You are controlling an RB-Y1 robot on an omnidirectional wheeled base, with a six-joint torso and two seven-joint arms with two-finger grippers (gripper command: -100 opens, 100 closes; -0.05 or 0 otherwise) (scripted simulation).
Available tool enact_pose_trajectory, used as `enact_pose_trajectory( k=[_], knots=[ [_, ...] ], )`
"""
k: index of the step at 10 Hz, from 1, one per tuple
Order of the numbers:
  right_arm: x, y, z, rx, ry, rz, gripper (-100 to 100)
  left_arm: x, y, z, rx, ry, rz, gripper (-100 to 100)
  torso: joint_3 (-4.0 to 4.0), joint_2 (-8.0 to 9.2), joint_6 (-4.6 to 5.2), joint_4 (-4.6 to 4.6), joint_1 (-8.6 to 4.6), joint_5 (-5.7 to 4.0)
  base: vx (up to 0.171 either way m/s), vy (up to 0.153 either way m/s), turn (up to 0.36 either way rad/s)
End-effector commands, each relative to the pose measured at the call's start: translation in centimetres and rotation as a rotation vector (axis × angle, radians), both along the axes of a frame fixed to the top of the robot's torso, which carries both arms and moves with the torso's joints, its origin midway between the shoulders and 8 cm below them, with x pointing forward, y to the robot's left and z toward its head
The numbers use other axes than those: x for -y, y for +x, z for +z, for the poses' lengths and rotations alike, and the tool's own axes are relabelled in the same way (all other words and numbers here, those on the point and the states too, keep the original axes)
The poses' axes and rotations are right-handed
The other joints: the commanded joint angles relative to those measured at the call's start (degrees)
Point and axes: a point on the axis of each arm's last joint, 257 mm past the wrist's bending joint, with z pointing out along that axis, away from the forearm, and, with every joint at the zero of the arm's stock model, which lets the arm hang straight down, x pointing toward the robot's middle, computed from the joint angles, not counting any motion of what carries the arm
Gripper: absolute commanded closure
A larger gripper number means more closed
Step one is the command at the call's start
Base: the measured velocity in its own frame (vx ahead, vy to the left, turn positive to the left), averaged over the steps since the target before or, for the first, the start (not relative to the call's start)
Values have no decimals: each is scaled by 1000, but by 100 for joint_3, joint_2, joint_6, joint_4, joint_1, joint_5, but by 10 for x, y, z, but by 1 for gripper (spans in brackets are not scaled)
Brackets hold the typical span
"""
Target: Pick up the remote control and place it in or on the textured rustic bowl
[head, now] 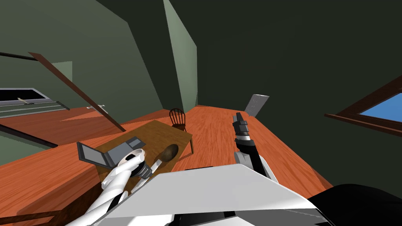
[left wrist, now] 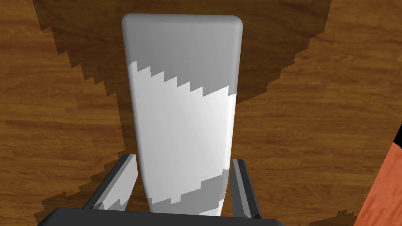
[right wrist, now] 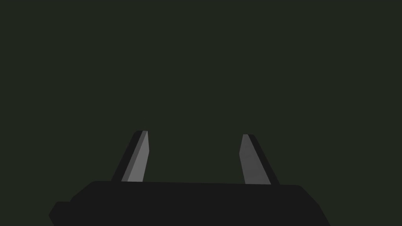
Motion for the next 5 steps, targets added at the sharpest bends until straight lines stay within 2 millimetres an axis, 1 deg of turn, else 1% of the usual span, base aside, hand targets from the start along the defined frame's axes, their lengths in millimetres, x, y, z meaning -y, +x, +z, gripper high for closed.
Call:
enact_pose_trajectory(
  k=[1,2,3,4,5],
  knots=[
    [0,0,0,0,0,0,0,0,0,0,0,0,0,100,0,0,0,0,0,0,-16,-16,-6],
    [0,0,0,0,0,0,0,-1,0,1,-1,0,0,0,-1,-2,-2,-1,5,4,0,0,0],
    [0,0,0,0,0,0,0,-15,24,20,36,26,-4,100,-3,-6,-2,-1,10,4,-61,-79,-15],
    [0,0,0,0,0,0,0,-20,34,30,51,37,-4,100,6,7,4,6,-14,-6,-71,-118,-28],
    [0,0,0,0,0,0,0,-20,34,30,51,37,-4,100,11,12,9,11,-36,-11,-46,-90,-24]
  ],
)
